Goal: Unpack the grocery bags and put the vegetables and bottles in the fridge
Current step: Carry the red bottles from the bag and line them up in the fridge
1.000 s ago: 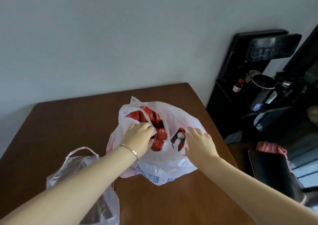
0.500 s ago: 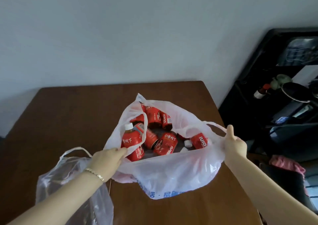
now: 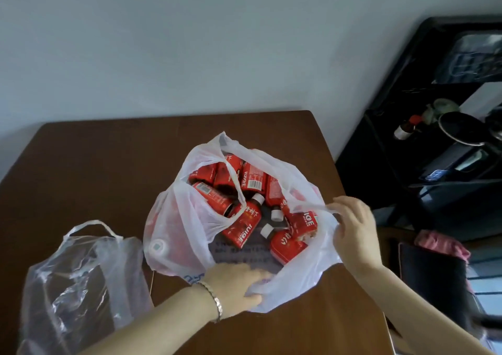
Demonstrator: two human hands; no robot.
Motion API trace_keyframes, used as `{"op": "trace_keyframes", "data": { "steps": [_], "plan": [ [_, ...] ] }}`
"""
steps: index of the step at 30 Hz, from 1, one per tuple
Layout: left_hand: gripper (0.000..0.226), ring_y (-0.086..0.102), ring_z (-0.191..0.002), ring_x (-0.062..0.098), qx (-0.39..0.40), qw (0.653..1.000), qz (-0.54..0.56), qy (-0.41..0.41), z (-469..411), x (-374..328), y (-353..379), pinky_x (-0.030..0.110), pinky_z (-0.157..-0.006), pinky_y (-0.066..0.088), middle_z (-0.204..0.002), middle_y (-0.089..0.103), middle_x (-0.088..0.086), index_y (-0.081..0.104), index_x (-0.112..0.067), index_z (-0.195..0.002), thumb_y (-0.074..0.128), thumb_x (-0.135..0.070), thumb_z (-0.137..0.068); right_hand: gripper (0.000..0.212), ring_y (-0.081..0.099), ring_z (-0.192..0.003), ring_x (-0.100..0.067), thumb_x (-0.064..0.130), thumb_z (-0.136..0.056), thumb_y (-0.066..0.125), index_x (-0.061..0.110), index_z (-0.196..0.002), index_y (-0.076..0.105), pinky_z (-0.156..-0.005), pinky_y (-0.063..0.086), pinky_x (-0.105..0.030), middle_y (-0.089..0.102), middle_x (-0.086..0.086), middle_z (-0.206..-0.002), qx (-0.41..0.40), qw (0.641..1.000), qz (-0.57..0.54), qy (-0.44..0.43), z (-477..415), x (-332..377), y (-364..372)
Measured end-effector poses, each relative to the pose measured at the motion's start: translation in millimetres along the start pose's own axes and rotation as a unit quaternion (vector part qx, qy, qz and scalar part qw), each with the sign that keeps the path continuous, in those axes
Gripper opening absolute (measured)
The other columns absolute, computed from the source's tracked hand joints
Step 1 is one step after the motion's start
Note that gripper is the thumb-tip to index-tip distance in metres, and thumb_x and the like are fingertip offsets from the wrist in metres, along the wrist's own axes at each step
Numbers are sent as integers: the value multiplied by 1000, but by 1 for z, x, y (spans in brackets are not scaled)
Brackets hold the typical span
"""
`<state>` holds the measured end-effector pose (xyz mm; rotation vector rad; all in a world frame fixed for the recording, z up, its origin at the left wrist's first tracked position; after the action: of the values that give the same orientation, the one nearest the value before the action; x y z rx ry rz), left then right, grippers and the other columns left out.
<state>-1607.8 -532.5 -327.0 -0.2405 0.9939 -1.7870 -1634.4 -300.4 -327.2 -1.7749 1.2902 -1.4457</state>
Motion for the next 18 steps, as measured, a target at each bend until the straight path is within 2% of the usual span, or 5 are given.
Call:
{"op": "trace_keyframes", "data": {
  "steps": [2, 4, 9, 13, 18],
  "plan": [
    [29, 56, -100, 25, -2, 998, -48, 39, 1, -8, 6, 34, -86, 45, -123, 52, 5, 55, -11, -108, 37, -32, -96, 38, 58, -115, -29, 2, -76, 71, 18, -111, 67, -98, 42, -42, 64, -4, -119, 124, 979, 25, -162, -7, 23, 4],
    [27, 53, -102, 26, 5, 996, -57, 62, 4, -14, 13, 35, -89, 42, -126, 49, 5, 56, -5, -97, 38, -25, -95, 35, 43, -132, -19, 31, -92, 55, 32, -127, 54, -110, 29, -38, 50, 7, -138, 248, 947, 72, -192, -18, 38, 11],
    [43, 45, -109, 19, 2, 998, -6, 70, 12, -13, 24, 33, -98, 30, -126, 51, 3, 59, -2, -103, 29, -32, -98, 30, 56, -103, -19, 18, -99, 40, 26, -122, 57, -87, 51, -32, 55, -1, -126, 226, 969, -20, 93, -35, -1, 28],
    [56, 52, -112, 13, -22, 993, 116, 22, 6, -14, 27, 33, -102, 37, -127, 55, -3, 62, -11, -108, 19, -46, -99, 27, 59, -68, -24, 8, -92, 42, 8, -82, 67, -66, 54, -36, 68, -12, -82, 262, 940, 7, 217, -8, -49, 44],
    [38, 55, -110, 13, -81, 978, 193, -28, -20, -19, 15, 23, -95, 43, -127, 53, -4, 60, -14, -117, 37, -37, -98, 25, 61, -85, -29, 10, -93, 44, 8, -97, 68, -79, 54, -36, 65, -10, -94, 291, 906, 0, 307, 4, -59, 56]
  ]
}}
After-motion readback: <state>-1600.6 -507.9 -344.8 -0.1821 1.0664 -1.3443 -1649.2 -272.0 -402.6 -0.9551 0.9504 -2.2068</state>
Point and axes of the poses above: each hand's wrist, its own z-axis away from the middle knuckle, its own y-axis out of the palm, x = y × z, the point moved 2 cm from there along -z, towards the middle knuckle
